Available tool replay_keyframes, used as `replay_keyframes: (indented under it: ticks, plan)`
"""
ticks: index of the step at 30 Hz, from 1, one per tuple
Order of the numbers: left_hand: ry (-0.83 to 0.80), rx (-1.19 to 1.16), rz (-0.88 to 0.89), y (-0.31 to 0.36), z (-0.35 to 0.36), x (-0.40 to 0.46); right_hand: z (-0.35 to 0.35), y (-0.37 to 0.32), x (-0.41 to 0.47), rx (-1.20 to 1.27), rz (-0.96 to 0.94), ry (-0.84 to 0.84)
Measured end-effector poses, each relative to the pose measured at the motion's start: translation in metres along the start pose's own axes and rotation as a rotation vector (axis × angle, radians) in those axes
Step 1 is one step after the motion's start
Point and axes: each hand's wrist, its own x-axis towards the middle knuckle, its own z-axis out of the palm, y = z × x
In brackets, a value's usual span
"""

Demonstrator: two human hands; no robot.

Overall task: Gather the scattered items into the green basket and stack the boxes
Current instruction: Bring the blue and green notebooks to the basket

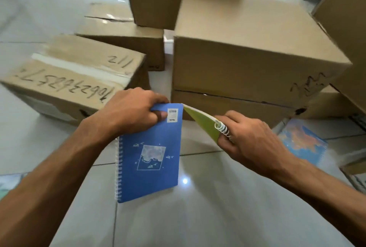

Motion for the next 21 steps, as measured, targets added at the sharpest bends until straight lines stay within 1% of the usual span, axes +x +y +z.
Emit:
replay_keyframes:
  ticks: [3, 6, 8, 11, 14, 17, 19, 21]
  plan:
    - [0.034, -0.036, -0.083, -0.031, -0.024, -0.03, -0.011, -0.024, 0.029, 0.069, -0.083, 0.102]
    - [0.023, -0.093, -0.197, -0.064, -0.048, -0.061, -0.027, -0.049, 0.061, 0.156, -0.209, 0.18]
    - [0.051, -0.106, -0.286, -0.087, -0.064, -0.086, -0.036, -0.072, 0.086, 0.2, -0.275, 0.224]
    - [0.104, -0.152, -0.455, -0.12, -0.088, -0.129, -0.047, -0.109, 0.121, 0.306, -0.32, 0.296]
    - [0.187, -0.233, -0.639, -0.153, -0.106, -0.18, -0.049, -0.158, 0.154, 0.413, -0.399, 0.298]
    - [0.27, -0.294, -0.825, -0.179, -0.11, -0.229, -0.044, -0.211, 0.179, 0.472, -0.54, 0.238]
    - [0.305, -0.3, -0.94, -0.196, -0.108, -0.262, -0.036, -0.247, 0.193, 0.508, -0.622, 0.188]
    - [0.327, -0.295, -1.028, -0.213, -0.101, -0.293, -0.028, -0.283, 0.204, 0.54, -0.687, 0.177]
